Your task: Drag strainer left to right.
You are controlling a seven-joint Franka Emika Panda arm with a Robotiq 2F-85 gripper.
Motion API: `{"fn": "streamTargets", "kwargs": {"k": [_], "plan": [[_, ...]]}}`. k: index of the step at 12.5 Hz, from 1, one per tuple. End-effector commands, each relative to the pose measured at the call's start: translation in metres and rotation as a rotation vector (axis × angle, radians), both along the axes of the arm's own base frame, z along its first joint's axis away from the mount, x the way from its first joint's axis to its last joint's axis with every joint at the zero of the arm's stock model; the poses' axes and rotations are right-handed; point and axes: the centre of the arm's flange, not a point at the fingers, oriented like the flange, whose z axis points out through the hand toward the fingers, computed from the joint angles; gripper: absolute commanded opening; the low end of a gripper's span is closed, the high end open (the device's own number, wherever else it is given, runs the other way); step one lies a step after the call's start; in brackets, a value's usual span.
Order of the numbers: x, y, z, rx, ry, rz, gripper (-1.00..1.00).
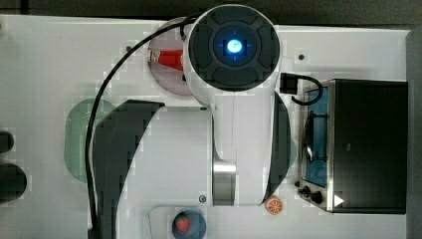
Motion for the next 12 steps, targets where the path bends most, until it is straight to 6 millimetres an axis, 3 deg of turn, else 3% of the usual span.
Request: {"fn": "streamTargets", "kwargs": {"k": [1,3,5,7,9,12], "plan": [[-0.138,-0.006,0.059,-0.018,0.022,-0.042,0.59],[-0.136,0.005,0.059,-0.022,0.015,-0.022,1.0],[-0.131,0.042,0.055,-0.015,0.004,0.044,1.0],[-0.122,0.096,0.04,-0.027,-0.008,0.126,1.0],[-0.115,0.15,0.011,-0.051,0.002,0.134,1.0],[-0.11,0.229,-0.048,-0.062,0.03,-0.012,1.0]]}}
